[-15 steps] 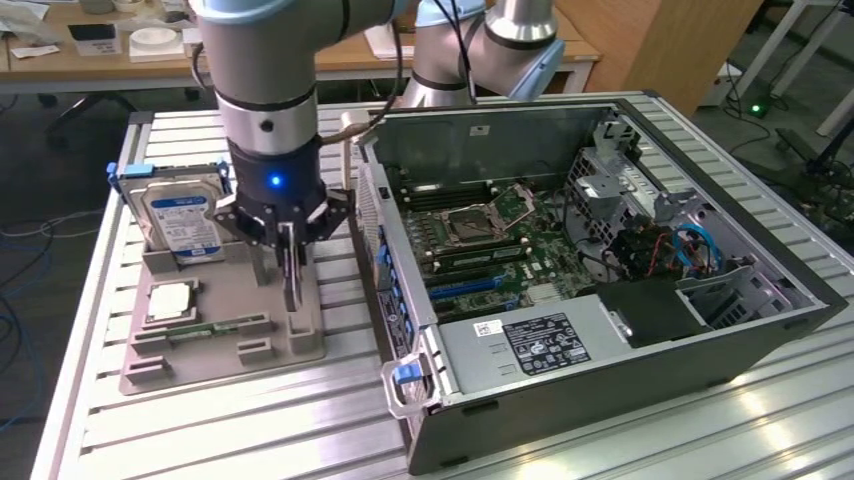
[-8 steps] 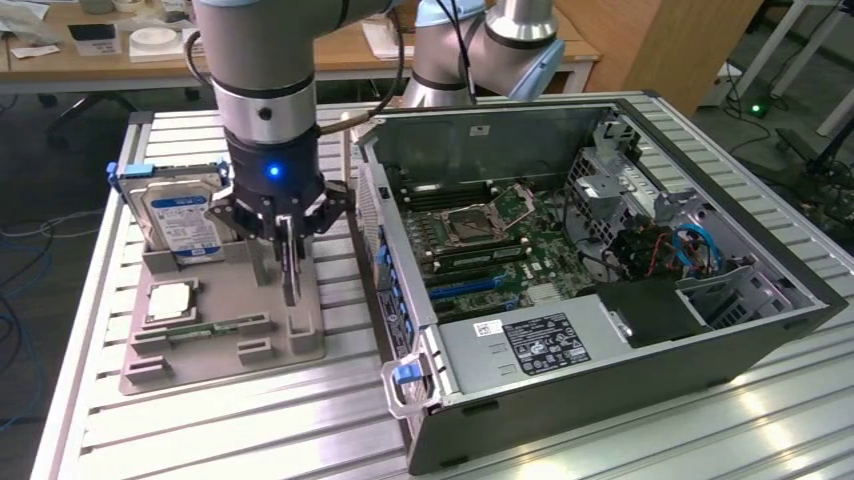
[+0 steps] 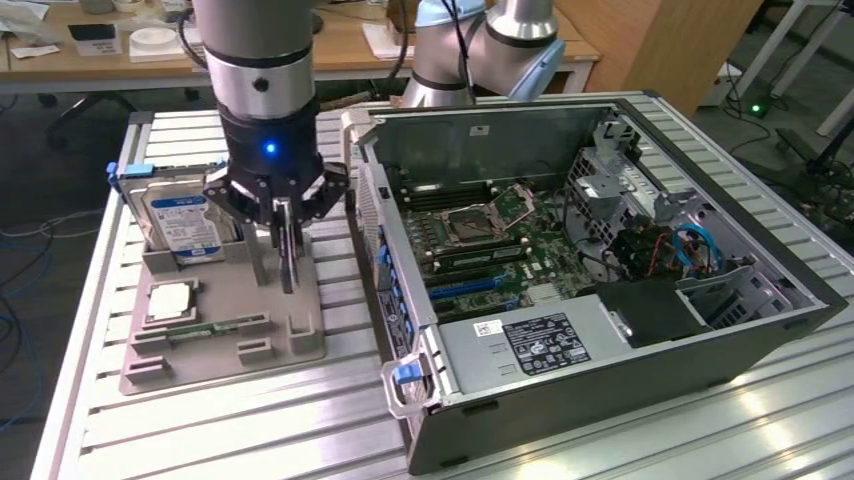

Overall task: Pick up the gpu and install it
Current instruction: 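Pick up the gpu and move the gpu toward the slot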

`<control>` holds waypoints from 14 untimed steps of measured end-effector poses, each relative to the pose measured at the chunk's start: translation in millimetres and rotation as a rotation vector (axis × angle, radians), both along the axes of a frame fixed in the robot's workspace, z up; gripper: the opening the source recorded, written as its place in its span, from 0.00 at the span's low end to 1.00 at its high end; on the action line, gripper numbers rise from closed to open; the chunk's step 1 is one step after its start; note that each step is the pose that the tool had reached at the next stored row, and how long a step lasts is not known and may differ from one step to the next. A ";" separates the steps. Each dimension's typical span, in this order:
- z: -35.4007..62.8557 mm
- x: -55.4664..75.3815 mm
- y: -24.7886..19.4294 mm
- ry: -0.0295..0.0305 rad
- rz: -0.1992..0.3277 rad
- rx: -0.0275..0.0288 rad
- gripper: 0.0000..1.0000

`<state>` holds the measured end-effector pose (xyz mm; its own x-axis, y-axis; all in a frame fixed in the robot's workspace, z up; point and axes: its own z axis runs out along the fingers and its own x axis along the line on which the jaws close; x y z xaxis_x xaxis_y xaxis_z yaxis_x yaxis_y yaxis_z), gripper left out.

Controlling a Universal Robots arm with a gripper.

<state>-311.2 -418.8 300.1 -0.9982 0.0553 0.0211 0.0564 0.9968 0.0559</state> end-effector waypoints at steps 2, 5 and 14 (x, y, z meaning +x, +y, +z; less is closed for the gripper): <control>21.0 0.0 0.0 0.0000 0.000 0.0001 0.28; 34.5 0.0 0.0 0.0000 0.000 0.0001 0.28; 75.3 0.0 0.0 0.0000 0.000 0.0001 0.28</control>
<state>-311.2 -418.8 375.4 -0.9982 0.0553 0.0211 0.0565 0.9968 0.0560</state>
